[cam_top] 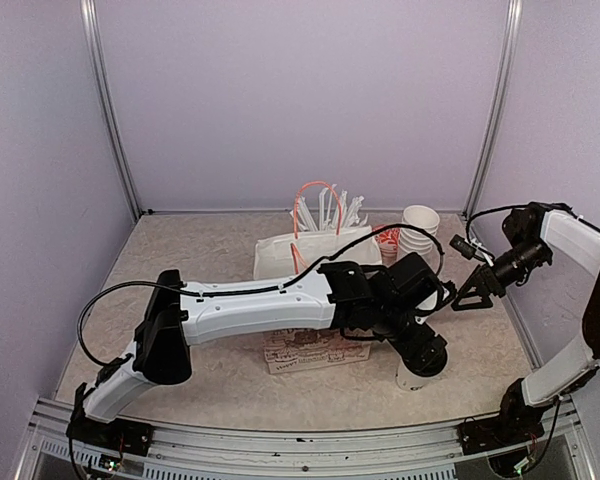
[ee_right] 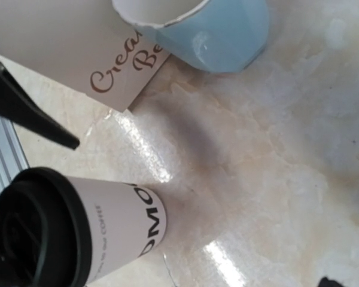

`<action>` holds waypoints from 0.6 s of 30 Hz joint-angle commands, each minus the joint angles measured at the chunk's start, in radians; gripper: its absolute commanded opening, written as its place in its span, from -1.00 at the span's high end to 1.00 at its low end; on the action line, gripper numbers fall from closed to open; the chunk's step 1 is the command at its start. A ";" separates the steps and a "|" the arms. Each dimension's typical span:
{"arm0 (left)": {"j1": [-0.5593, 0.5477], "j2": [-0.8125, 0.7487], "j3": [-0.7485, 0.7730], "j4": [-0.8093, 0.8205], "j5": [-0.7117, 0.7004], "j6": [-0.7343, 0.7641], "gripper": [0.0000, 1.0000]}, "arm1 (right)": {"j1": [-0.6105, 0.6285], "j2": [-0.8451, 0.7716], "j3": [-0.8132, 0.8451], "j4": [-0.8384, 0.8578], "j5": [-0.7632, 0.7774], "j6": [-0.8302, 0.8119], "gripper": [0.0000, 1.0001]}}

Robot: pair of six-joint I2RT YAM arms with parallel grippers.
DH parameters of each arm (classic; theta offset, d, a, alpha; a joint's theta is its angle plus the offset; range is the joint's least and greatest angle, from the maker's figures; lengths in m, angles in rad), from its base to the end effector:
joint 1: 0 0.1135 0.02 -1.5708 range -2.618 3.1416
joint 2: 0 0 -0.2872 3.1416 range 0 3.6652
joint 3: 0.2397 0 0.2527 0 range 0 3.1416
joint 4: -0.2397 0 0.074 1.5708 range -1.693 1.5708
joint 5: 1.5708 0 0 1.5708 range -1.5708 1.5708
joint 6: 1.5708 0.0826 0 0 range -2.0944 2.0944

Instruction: Pack the takeout coffee

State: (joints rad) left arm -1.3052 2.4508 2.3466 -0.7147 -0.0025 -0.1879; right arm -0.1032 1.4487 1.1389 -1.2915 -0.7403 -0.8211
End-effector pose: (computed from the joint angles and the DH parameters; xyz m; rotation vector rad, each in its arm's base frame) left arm 0.1573 -0.5777 0.2162 1.3274 2.1259 -0.6696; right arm 0.2375 0.0314 0.2459 -0.9267 2.5150 0.9491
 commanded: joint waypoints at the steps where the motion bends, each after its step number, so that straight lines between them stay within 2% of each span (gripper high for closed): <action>1: -0.020 0.032 0.014 -0.003 0.006 0.033 -0.95 | -0.006 0.006 -0.009 0.000 -0.019 -0.010 -0.99; 10: -0.043 -0.105 -0.082 0.130 -0.148 0.040 -0.98 | -0.006 0.008 0.000 -0.001 -0.028 -0.006 -0.99; 18: -0.043 -0.078 -0.065 0.093 -0.095 0.052 -0.98 | -0.006 0.004 -0.005 -0.003 -0.027 -0.009 -0.99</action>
State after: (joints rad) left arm -1.3472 2.3840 2.2639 -0.6212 -0.1089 -0.1539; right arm -0.1032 1.4494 1.1366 -1.2915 -0.7479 -0.8219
